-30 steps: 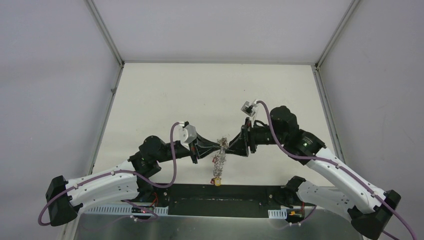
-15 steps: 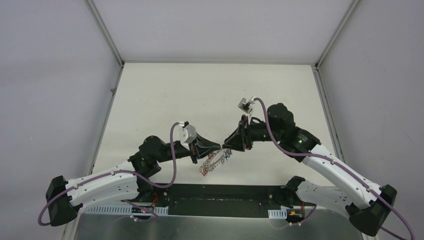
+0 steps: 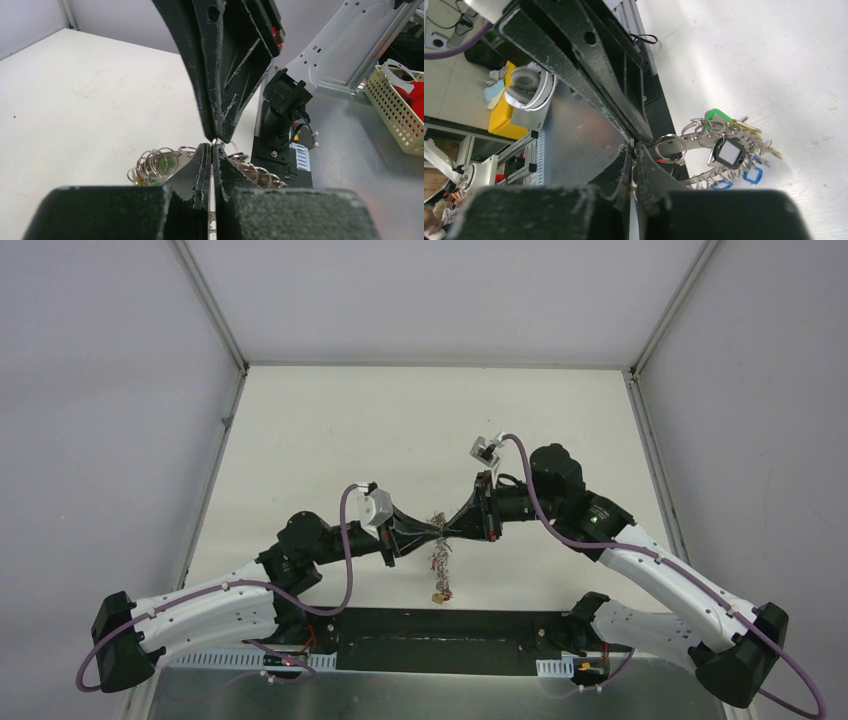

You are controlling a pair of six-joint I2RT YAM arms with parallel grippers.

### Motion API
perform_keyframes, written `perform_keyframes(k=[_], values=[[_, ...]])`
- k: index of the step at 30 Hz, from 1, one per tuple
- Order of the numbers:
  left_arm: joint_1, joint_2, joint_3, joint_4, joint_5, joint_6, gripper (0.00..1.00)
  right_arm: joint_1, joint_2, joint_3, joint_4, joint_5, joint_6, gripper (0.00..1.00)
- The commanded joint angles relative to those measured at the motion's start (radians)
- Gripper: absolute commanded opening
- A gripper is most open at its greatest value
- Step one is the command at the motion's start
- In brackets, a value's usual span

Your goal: Put the keys on the keyring

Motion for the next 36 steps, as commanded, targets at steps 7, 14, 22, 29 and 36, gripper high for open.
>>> perform_keyframes(k=[7,14,22,29,36], values=[[-0.010,-0.048,0.013,0.084,-0.010,0.001,0.00,0.001,-0.015,-0.003,0.080,-0.061,-0.010,0.00],[-0.009,-0.110,0.043,-0.086,-0.047,0.058,0.28,0.001,-0.008,0.057,-0.064,-0.034,-0.096,0.00],[-0.010,-0.099,0.161,-0.369,0.037,0.240,0.38,0.001,0.058,0.165,-0.296,-0.037,-0.203,0.00],[-0.009,0.023,0.277,-0.561,0.174,0.362,0.42,0.001,0.097,0.221,-0.421,-0.029,-0.255,0.00],[-0.008,0.131,0.323,-0.575,0.261,0.435,0.52,0.001,0.124,0.240,-0.471,-0.056,-0.272,0.00]])
